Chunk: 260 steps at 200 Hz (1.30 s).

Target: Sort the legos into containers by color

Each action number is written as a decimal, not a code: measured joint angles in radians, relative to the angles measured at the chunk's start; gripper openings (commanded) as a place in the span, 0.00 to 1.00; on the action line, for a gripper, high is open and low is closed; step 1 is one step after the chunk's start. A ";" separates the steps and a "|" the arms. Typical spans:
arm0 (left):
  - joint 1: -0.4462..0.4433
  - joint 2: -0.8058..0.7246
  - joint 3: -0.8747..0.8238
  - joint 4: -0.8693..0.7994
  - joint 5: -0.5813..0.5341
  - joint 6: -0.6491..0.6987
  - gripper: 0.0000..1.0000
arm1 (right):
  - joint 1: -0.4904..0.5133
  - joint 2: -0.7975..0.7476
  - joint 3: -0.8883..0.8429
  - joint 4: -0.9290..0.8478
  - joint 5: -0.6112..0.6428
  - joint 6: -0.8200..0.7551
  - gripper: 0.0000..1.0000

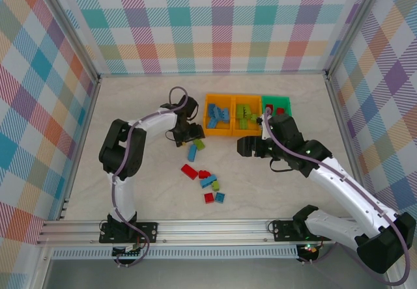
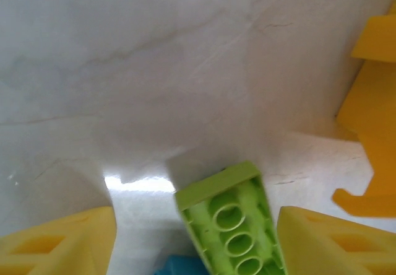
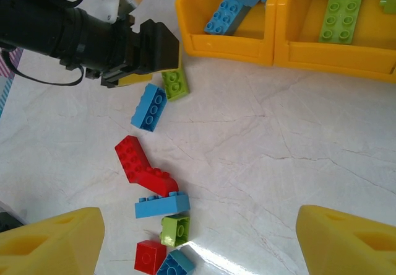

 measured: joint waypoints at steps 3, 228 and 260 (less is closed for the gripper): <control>-0.003 0.004 0.005 -0.005 -0.005 0.006 0.64 | 0.000 0.000 0.001 0.000 0.000 0.000 0.82; 0.005 -0.137 -0.066 0.016 -0.296 0.003 0.24 | 0.000 0.001 0.014 -0.001 0.000 0.031 0.83; -0.012 -0.216 -0.024 0.018 -0.307 0.005 0.24 | 0.000 -0.002 0.014 -0.002 0.008 0.038 0.84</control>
